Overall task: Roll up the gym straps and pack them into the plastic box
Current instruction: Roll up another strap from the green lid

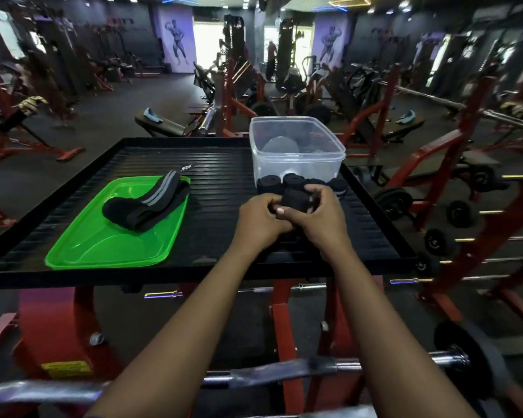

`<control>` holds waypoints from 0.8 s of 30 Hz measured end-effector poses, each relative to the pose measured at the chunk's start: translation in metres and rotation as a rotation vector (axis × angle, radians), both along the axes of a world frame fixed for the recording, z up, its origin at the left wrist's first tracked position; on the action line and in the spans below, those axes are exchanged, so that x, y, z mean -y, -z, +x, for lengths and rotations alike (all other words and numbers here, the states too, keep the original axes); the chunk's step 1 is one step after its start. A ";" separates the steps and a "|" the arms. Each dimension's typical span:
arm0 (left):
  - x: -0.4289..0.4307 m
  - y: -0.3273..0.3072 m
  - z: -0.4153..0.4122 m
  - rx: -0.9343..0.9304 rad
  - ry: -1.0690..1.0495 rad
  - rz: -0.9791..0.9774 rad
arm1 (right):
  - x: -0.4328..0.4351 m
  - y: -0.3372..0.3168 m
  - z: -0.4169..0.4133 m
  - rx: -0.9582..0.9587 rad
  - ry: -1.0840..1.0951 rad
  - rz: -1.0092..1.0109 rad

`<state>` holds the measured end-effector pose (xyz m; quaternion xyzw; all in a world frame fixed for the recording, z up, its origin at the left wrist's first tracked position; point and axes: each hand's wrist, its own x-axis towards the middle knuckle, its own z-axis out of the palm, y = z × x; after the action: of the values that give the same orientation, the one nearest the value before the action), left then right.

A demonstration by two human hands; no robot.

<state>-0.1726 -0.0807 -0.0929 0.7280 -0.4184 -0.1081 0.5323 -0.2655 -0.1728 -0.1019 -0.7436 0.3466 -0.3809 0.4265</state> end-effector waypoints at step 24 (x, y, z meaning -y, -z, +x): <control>0.078 0.013 -0.041 -0.076 0.045 -0.010 | 0.048 0.003 -0.047 -0.030 0.206 -0.043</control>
<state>-0.2138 -0.1586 -0.1055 0.7108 -0.4148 -0.1456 0.5490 -0.3126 -0.2204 -0.1050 -0.7186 0.4193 -0.4190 0.3636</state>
